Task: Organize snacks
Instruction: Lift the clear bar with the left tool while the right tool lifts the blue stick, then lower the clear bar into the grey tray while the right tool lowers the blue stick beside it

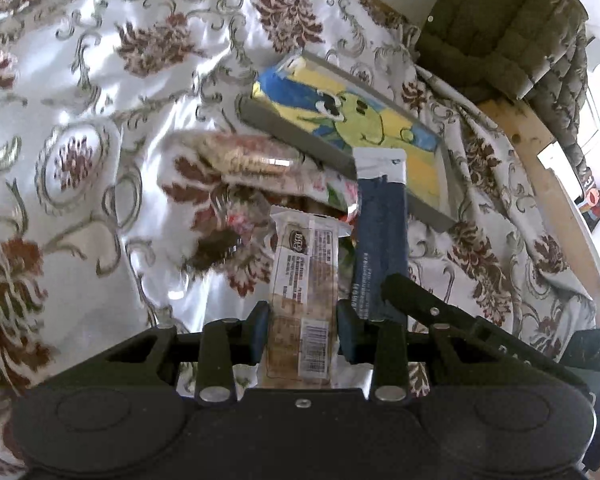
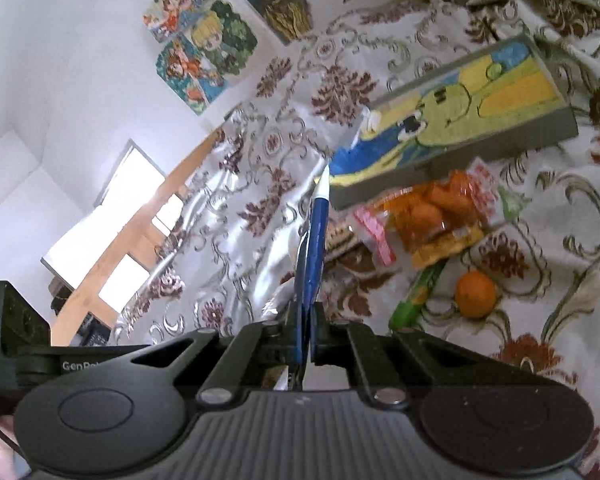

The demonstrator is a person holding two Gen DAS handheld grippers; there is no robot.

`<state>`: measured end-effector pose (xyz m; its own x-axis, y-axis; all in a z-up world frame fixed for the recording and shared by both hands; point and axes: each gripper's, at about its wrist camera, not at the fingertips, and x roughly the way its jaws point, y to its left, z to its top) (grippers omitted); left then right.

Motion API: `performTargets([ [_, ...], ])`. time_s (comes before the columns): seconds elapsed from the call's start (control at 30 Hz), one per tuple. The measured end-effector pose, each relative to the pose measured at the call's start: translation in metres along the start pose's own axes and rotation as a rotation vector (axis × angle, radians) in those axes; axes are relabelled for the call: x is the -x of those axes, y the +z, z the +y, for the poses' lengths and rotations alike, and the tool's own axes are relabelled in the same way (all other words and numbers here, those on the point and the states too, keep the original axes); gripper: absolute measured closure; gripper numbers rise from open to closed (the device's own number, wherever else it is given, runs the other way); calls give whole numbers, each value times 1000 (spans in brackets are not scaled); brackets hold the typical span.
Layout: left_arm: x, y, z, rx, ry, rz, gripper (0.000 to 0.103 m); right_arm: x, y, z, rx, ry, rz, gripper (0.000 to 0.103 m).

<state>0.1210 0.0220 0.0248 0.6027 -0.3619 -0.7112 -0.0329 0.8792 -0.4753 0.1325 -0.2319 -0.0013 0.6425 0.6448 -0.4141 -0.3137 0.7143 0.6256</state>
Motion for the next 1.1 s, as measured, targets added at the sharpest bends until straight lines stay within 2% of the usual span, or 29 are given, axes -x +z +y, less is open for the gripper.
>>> performTargets([
  [0.2,5,36,-20,-144,6,-46,66,8,13,-10,-36,49,-93,99],
  [0.3,-5,59,-26,-172,-21,-64,66,9,21,-19,-39,29,-124,98],
  [0.5,-51,102,-29,-182,-78,-104,66,-1,50,-40,-66,-32,-185,98],
  [0.83,-127,179,-41,-277,-84,-196,65,-70,120,-72,5,-146,-205,98],
  [1.1,-195,204,-58,-229,-129,-213,65,-99,155,-102,-7,-230,-217,98],
])
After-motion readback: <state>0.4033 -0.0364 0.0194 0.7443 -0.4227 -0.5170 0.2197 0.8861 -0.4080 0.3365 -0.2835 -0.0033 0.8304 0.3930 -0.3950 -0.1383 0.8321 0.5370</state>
